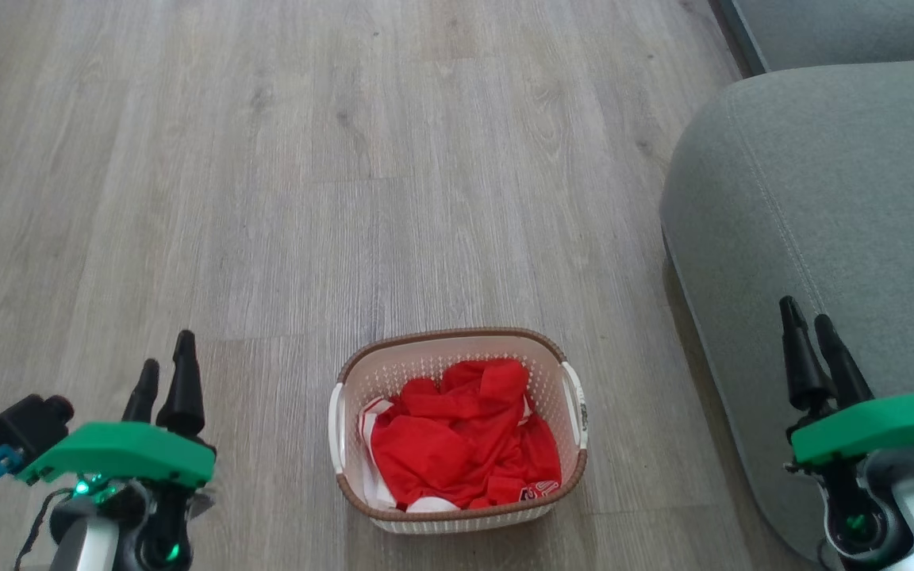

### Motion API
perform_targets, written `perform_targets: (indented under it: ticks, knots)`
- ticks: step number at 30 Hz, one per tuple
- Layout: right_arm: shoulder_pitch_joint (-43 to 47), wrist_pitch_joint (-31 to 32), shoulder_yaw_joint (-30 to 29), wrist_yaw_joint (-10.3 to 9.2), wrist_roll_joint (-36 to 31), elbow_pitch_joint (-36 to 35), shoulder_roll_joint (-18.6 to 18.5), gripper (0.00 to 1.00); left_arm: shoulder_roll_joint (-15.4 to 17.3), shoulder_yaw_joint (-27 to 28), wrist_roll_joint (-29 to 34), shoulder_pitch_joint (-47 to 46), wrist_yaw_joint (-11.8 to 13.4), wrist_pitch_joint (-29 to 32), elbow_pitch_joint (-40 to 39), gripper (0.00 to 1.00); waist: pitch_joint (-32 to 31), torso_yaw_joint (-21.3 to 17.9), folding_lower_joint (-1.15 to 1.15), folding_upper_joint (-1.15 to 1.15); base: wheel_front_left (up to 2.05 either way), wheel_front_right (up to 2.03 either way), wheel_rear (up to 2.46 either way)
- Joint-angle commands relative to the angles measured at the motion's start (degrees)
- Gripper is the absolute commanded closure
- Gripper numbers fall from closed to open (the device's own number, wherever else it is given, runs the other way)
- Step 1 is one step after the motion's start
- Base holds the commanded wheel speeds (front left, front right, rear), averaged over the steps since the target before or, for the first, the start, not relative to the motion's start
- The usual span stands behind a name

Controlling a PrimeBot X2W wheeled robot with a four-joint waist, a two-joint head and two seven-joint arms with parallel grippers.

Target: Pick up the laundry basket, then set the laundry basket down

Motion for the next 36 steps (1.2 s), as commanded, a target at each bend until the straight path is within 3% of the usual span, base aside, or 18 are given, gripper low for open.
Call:
perform_targets:
  ticks: [1,36]
  knots:
    - [-2.9,0.2,-0.5,-0.04,-1.9,-1.4,-0.4,0.00,1.8,0.7,1.6,-3.2,0.3,-0.7,-1.6,0.00,0.0,0.0,0.00,0.00,0.00,0.00,0.00]
    - [-4.3,1.9,-2.2,-0.06,-28.6,7.1,3.8,0.00,3.6,-4.7,23.4,-4.2,2.9,-3.6,1.7,0.00,-0.1,0.8,0.00,0.00,0.00,0.00,0.00]
